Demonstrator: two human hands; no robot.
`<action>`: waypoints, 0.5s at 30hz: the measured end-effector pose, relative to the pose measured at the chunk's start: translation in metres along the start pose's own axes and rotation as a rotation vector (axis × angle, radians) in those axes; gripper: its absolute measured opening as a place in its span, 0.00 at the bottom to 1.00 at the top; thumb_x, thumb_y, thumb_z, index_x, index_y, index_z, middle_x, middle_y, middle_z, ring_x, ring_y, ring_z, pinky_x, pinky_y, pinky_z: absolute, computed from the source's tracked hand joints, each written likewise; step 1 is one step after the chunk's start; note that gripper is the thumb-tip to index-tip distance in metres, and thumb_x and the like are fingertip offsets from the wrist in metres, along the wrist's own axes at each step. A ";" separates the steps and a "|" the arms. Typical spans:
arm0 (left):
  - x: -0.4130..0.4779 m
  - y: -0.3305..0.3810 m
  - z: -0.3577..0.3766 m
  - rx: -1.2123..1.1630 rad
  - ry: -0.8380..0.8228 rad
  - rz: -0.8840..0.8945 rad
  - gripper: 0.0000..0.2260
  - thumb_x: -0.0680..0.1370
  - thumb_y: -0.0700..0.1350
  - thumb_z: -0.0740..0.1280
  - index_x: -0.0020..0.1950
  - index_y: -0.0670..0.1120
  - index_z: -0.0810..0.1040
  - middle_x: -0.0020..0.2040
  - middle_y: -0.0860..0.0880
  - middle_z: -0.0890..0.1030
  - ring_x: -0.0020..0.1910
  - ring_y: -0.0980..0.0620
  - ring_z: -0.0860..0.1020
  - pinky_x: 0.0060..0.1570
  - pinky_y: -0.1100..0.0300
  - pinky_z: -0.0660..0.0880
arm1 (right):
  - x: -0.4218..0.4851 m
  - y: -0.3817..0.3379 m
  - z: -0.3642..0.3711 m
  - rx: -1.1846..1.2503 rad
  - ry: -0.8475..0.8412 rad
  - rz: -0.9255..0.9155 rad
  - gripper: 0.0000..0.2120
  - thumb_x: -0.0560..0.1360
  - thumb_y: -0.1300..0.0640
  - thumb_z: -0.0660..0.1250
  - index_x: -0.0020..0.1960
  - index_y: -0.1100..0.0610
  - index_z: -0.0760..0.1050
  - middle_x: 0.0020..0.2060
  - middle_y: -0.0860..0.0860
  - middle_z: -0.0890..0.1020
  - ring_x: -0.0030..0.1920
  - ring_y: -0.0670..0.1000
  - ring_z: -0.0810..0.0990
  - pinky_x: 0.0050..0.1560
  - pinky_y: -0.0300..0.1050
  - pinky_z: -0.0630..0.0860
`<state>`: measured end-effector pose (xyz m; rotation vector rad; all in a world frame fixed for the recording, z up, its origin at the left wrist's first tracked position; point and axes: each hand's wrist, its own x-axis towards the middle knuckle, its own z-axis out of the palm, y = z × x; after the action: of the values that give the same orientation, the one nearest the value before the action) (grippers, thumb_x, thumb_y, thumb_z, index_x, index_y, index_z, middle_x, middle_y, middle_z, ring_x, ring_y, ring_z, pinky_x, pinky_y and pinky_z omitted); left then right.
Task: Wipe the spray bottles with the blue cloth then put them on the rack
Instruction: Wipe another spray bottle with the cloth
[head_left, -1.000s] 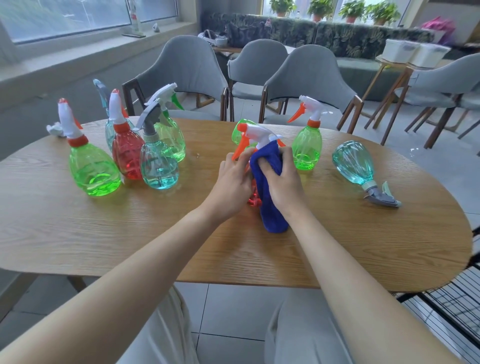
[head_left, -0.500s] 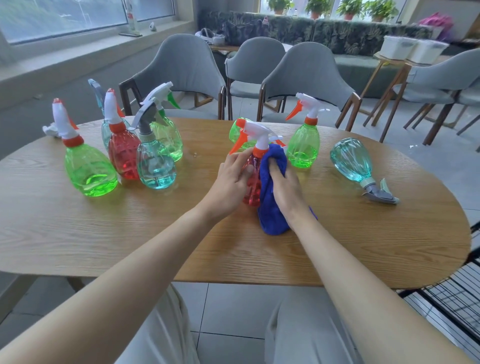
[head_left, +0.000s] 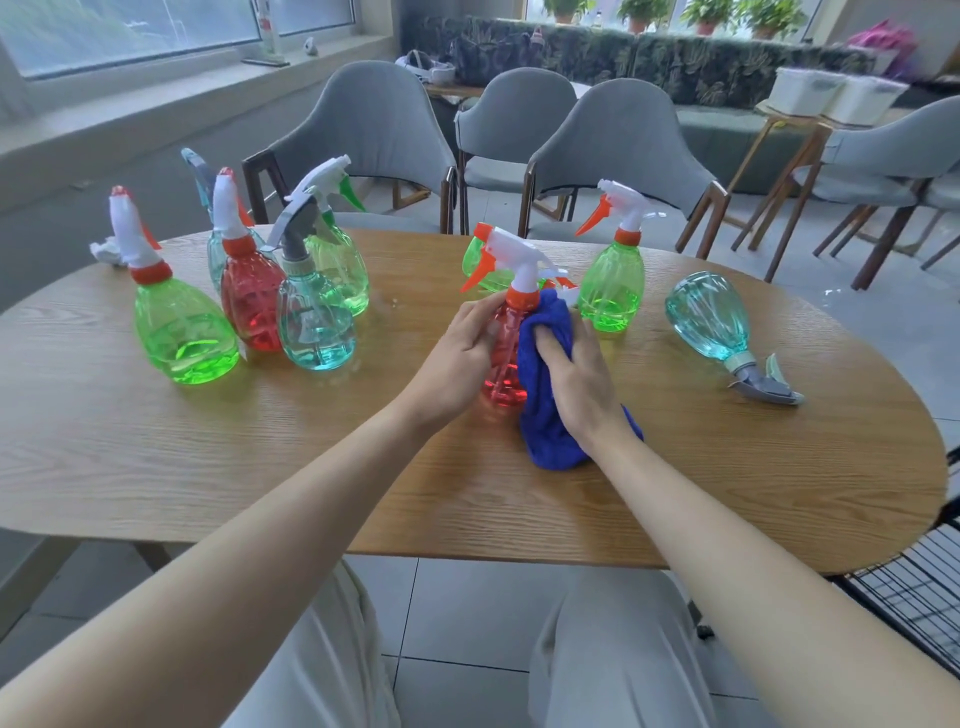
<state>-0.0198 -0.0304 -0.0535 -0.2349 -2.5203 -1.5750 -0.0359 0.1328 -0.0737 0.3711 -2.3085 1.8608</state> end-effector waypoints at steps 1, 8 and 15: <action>0.001 0.000 -0.001 -0.006 0.008 -0.008 0.19 0.90 0.41 0.55 0.82 0.48 0.68 0.74 0.51 0.72 0.64 0.67 0.72 0.61 0.81 0.63 | 0.000 -0.003 0.001 -0.010 0.002 0.022 0.09 0.85 0.44 0.62 0.56 0.48 0.76 0.56 0.55 0.77 0.56 0.49 0.78 0.60 0.42 0.71; 0.001 0.004 -0.002 -0.045 0.011 -0.010 0.21 0.88 0.40 0.54 0.80 0.51 0.71 0.76 0.51 0.75 0.76 0.53 0.71 0.78 0.51 0.66 | 0.018 -0.033 0.011 0.075 0.041 0.018 0.12 0.83 0.42 0.65 0.57 0.48 0.80 0.52 0.55 0.85 0.51 0.54 0.84 0.57 0.52 0.79; 0.001 0.009 -0.003 -0.103 0.007 -0.031 0.21 0.88 0.37 0.54 0.77 0.53 0.74 0.64 0.44 0.84 0.57 0.51 0.82 0.53 0.70 0.76 | 0.010 -0.023 0.014 0.049 0.040 -0.034 0.06 0.81 0.47 0.66 0.57 0.41 0.78 0.54 0.51 0.85 0.57 0.53 0.83 0.64 0.60 0.78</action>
<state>-0.0185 -0.0290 -0.0446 -0.2037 -2.4522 -1.7162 -0.0387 0.1135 -0.0528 0.3742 -2.2206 1.8934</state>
